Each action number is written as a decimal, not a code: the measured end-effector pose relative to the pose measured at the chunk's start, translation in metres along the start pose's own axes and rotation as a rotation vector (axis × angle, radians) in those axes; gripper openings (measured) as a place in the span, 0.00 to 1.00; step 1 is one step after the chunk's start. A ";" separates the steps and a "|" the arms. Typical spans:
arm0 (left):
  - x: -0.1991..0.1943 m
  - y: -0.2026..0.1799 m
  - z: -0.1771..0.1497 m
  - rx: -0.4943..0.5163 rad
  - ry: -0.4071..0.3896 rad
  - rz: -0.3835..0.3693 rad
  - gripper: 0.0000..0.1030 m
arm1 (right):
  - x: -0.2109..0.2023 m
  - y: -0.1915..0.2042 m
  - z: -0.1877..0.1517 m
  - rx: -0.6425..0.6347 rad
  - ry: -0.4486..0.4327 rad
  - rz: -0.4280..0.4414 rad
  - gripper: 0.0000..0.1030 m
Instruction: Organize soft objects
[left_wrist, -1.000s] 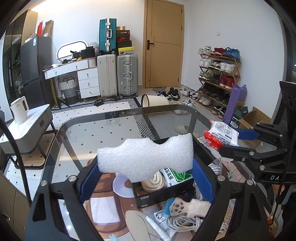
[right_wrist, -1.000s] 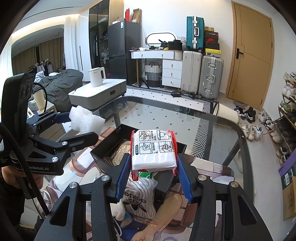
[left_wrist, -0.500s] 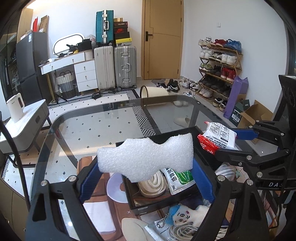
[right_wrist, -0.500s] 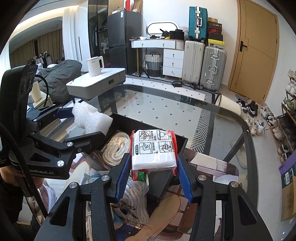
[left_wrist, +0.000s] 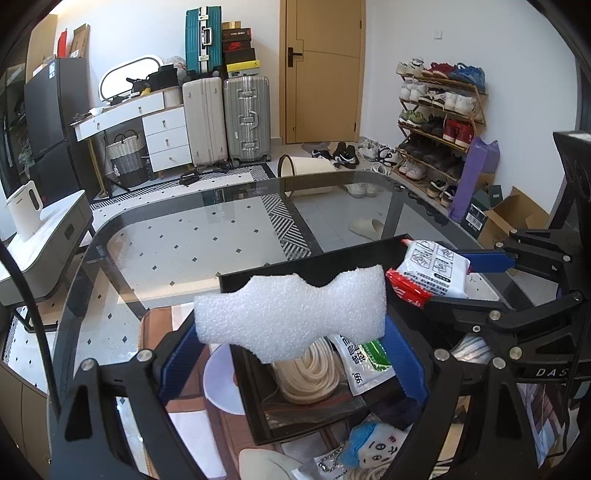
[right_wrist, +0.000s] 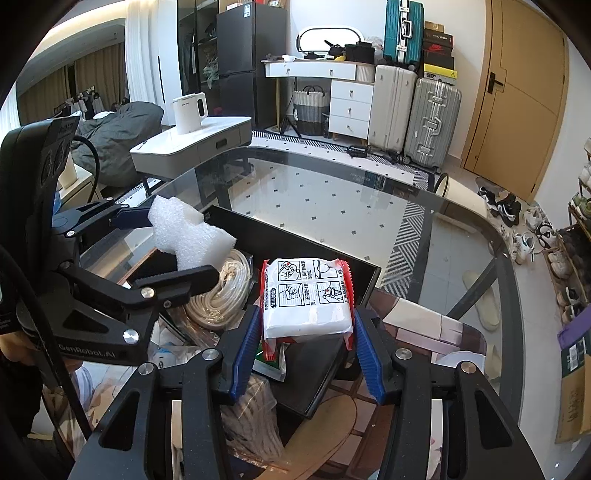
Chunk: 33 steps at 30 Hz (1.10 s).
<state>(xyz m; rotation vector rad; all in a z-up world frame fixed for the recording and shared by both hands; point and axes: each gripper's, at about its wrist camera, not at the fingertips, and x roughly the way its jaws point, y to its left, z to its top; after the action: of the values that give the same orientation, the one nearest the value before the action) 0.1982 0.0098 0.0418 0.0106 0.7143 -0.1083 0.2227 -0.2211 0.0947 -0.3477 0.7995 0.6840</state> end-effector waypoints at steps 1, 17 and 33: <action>0.002 -0.001 0.000 0.001 0.005 -0.003 0.87 | 0.002 0.000 0.001 -0.002 0.004 0.001 0.48; 0.012 -0.002 0.001 0.013 0.024 0.004 0.88 | 0.015 -0.007 0.004 -0.064 0.026 -0.001 0.55; -0.011 -0.008 -0.006 0.020 -0.013 0.012 0.96 | -0.028 -0.011 -0.007 -0.014 -0.057 -0.014 0.89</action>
<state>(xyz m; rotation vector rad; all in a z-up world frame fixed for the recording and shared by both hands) 0.1853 0.0028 0.0446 0.0334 0.7000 -0.1040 0.2125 -0.2452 0.1113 -0.3450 0.7375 0.6838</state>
